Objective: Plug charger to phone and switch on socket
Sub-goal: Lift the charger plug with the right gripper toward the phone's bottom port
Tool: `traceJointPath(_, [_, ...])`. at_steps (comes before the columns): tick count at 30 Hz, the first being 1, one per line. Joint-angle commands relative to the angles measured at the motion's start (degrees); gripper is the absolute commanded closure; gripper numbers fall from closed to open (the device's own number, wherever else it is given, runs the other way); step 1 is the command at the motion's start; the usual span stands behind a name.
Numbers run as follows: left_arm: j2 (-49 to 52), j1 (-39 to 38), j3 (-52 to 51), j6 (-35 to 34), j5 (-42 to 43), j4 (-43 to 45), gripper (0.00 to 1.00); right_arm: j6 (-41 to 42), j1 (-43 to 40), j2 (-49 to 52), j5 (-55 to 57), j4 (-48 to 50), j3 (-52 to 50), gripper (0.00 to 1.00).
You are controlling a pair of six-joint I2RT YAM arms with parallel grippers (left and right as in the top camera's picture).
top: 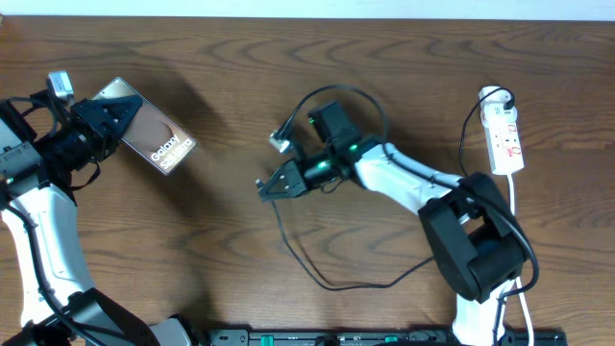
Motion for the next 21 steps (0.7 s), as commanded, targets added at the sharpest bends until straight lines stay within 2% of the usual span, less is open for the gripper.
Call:
traceJointPath(1, [-0.70,0.24,0.83,0.15,4.39,0.35,0.93,-14.58,-4.07,0.02,-10.34,0.26,0.22,0.99])
traceJointPath(11, [-0.70,-0.59,0.83,0.17,10.45,1.60,0.92,-23.39,-9.09,0.55,-14.40,0.90,-0.09,0.99])
traceJointPath(14, [-0.70,-2.49,0.83,0.20,11.06,1.64,0.93,-23.23,-9.27,3.28,-21.49,4.96,-0.09,0.99])
traceJointPath(16, [-0.70,-4.24,0.83,0.24,11.04,1.95,0.93,-19.41,-9.03,6.10,-25.57,8.57,-0.09,0.99])
traceJointPath(19, [-0.70,-5.81,0.83,0.31,11.04,3.02,0.93,-13.07,-8.33,7.69,-25.57,11.17,-0.09,0.99])
traceJointPath(21, [-0.70,-6.73,0.83,0.31,11.04,4.04,0.93,-12.09,-7.41,7.76,-25.57,12.17,-0.09,0.99])
